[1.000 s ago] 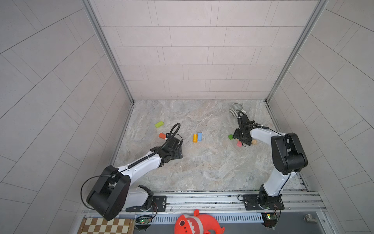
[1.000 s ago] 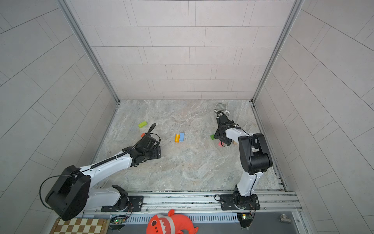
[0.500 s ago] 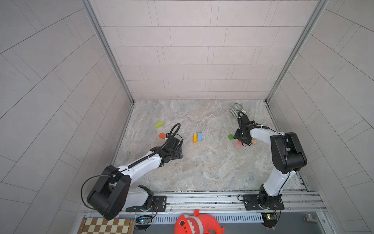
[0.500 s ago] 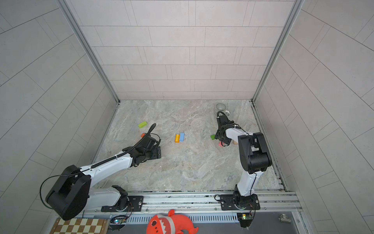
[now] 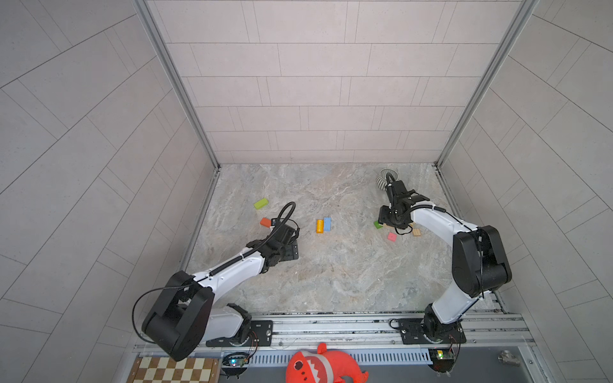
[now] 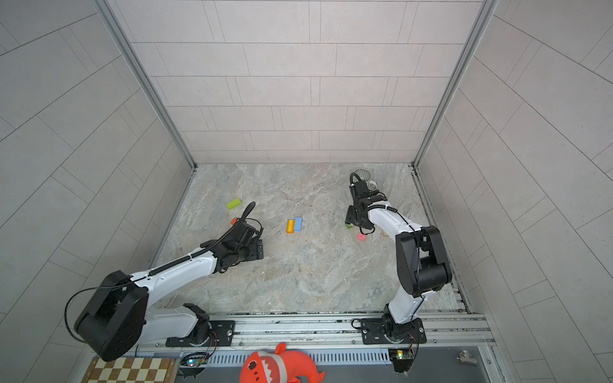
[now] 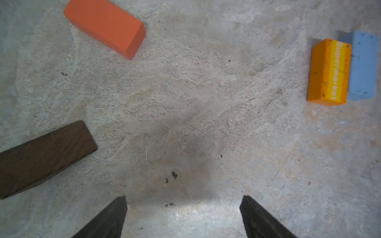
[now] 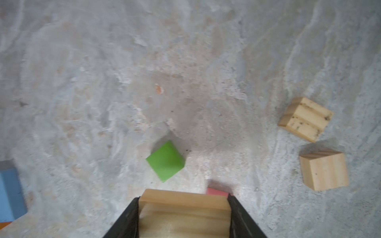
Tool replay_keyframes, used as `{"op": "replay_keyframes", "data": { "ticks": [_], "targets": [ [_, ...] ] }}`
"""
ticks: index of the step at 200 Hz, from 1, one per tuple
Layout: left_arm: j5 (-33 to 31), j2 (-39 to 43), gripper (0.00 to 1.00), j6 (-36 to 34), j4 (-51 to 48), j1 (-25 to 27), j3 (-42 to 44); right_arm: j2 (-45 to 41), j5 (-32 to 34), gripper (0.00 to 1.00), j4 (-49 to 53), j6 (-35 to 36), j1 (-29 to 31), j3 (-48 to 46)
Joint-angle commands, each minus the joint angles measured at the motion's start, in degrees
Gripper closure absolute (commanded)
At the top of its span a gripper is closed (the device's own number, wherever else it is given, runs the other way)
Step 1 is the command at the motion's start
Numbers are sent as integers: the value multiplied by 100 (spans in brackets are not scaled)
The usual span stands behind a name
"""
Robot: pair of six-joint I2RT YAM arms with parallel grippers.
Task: Build the wood block tower
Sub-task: 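Lift the wooden block with right gripper and carry it over the standing blocks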
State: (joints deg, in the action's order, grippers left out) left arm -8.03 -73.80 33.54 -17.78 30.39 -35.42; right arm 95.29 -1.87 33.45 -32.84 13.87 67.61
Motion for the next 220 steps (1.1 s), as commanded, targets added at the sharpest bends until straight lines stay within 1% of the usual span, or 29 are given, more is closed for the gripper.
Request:
{"op": "replay_keyframes", "data": {
  "ticks": [1,32,52,86,108,134,169,220],
  "targets": [
    [-201,52,8,111,-130,-7,-306,-127,114,63,371,72,424,347],
    [-339,-79,8,57,-209,-54,-569,135,193,63,360,-125,1025,857],
    [-429,-156,8,21,-64,-101,-615,405,319,63,253,-277,1431,1113],
    [-112,-128,8,335,342,-501,-314,1077,539,63,279,-446,2023,1776],
    [-413,-40,8,338,399,-552,-148,1580,625,63,375,-525,2291,2257],
    [-801,7,8,422,345,-551,-75,2094,670,63,502,-623,2457,2736],
    [-792,-19,9,462,231,-552,-167,2659,728,63,669,-697,2602,3273],
    [-830,-256,9,473,196,-587,-237,3064,747,63,818,-766,2648,3710]
  ]
}}
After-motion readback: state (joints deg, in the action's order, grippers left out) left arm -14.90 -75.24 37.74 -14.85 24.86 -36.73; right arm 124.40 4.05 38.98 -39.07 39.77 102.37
